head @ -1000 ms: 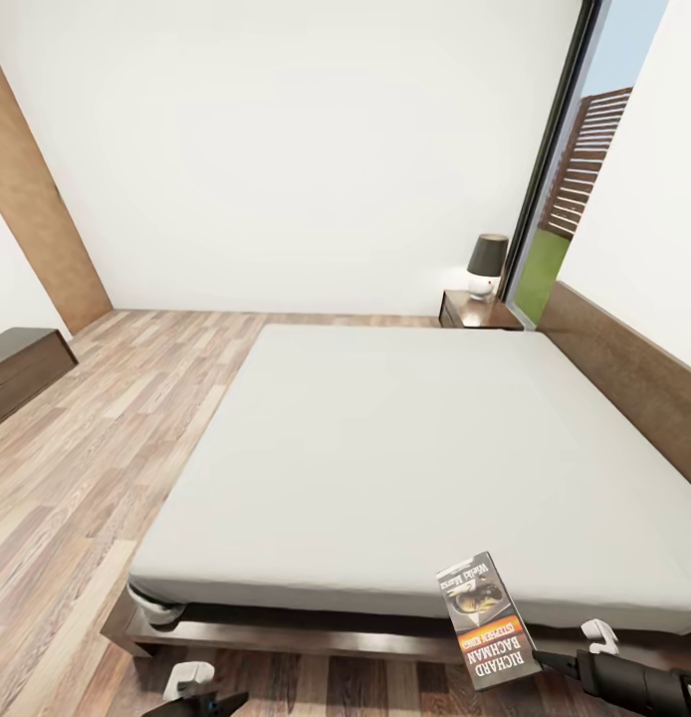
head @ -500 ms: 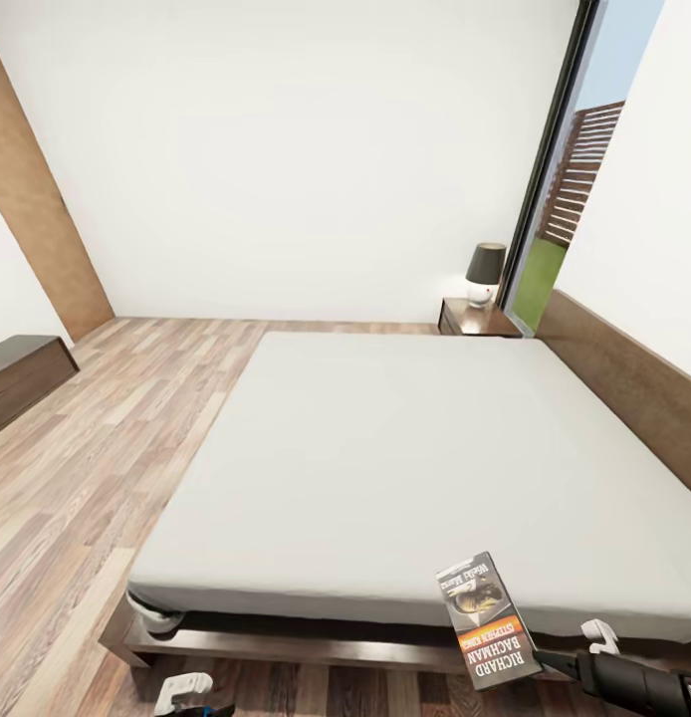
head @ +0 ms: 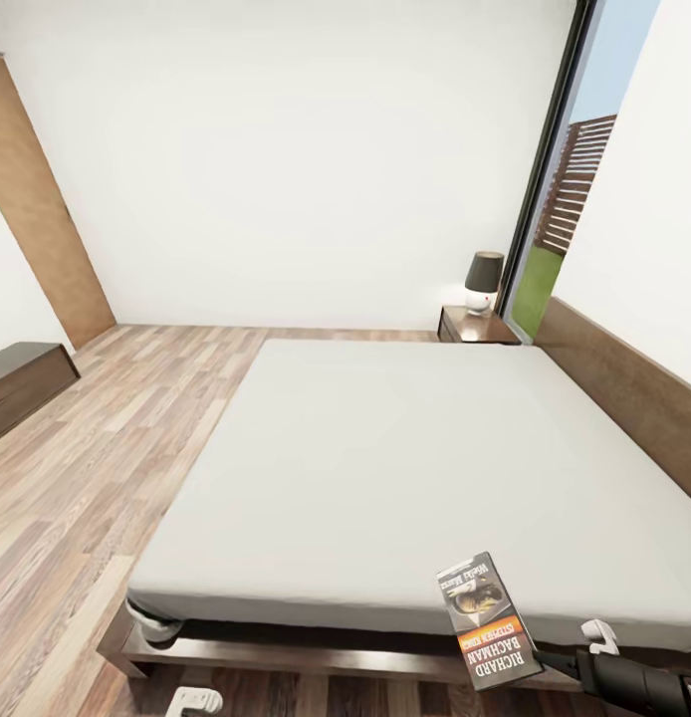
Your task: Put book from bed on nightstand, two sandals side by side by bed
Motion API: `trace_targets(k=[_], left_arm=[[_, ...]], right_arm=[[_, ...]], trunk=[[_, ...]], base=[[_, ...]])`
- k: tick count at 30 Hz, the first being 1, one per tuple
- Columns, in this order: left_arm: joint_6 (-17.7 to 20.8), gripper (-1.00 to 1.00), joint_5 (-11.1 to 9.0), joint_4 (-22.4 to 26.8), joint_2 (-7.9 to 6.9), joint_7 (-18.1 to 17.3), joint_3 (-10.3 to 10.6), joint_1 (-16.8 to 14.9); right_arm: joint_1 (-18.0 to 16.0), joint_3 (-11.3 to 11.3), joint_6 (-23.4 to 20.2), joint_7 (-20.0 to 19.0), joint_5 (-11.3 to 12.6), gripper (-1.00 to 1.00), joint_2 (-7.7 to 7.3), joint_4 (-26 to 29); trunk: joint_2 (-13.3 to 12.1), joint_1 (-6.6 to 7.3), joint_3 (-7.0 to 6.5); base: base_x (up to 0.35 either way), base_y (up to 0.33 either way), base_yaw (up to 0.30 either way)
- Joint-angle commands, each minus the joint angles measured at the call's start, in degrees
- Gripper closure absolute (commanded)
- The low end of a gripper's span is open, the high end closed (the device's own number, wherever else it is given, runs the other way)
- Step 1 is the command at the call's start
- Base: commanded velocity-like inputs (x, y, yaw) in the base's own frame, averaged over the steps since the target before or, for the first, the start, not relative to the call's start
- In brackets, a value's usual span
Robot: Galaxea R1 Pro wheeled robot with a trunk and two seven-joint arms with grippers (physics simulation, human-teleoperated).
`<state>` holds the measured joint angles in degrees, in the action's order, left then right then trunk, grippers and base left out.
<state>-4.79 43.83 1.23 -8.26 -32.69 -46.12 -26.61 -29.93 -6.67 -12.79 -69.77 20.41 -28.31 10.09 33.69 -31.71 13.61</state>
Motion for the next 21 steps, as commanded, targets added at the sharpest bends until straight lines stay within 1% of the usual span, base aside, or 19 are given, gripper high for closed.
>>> trace_targets(k=[1, 5, 15, 21], left_arm=[[-0.3, -1.00, 1.1, 0.0, -0.01, -0.1, -0.4, 0.0], [-0.3, -1.00, 1.9, 0.0, -0.07, 0.0, -0.4, 0.0], [-0.3, -1.00, 2.2, 0.0, -0.09, 0.1, -0.4, 0.0], [-0.3, -1.00, 3.2, 0.0, -0.09, 1.2, -0.4, 0.0]], right_arm=[[0.0, -0.4, -0.6, -0.1, 0.6, 1.00, -0.06, 0.0], [0.0, -0.4, -0.6, -0.1, 0.6, 1.00, -0.06, 0.0], [0.0, -0.4, -0.6, -0.1, 0.6, 1.00, -0.06, 0.0], [0.0, -0.4, -0.6, -0.1, 0.7, 1.00, -0.06, 0.0]], trunk=[[0.1, -0.02, -0.01], [0.1, -0.02, -0.38], [0.1, -0.02, -1.31], [0.1, -0.02, -1.87]], base=[[0.000, 0.000, 0.000], [0.000, 0.000, 0.000], [0.000, 0.000, 0.000], [0.000, 0.000, 0.000]])
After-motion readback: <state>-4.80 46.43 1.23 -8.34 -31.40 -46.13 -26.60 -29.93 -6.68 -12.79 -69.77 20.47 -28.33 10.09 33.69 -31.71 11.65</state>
